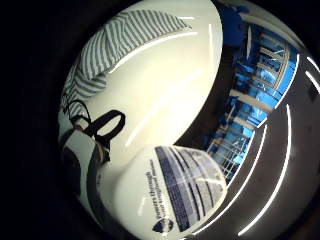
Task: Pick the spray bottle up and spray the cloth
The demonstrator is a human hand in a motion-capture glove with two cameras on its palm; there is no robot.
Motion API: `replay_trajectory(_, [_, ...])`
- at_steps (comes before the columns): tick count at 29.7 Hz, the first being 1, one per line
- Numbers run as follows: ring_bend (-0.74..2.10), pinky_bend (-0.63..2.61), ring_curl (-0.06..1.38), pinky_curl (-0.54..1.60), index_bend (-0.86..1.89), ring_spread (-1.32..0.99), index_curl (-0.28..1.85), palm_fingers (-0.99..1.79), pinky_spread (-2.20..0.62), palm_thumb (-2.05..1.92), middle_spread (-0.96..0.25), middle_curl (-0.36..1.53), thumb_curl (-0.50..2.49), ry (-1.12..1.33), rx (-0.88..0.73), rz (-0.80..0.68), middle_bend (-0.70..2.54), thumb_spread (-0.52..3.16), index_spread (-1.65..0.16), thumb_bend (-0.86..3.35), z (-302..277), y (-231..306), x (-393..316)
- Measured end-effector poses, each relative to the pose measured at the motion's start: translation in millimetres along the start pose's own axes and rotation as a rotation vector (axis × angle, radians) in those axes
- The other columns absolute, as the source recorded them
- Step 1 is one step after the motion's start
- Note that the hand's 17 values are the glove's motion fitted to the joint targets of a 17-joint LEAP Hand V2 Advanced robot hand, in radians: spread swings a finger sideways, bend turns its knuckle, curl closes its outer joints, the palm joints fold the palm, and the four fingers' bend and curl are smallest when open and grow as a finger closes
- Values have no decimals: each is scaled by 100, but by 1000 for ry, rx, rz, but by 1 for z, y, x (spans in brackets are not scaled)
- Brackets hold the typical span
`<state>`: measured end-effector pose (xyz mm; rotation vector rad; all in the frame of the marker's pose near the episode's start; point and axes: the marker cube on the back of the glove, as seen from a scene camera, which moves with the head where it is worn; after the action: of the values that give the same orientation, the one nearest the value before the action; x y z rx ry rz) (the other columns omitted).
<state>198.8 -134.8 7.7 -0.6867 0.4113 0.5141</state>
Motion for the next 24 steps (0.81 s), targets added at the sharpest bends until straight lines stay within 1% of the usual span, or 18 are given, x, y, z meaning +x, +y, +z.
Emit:
replay_trajectory(13, [71,42,48,38,36,-23,61,137,-30,90,-23,56,83,-99,2,29,68,35,-29,-3,-3,24,30])
replay_trajectory(24, [71,42,48,38,36,-23,61,137,-29,90,-23,55,84,-247,151,-4,68,34,-29,-3,-33,42,43])
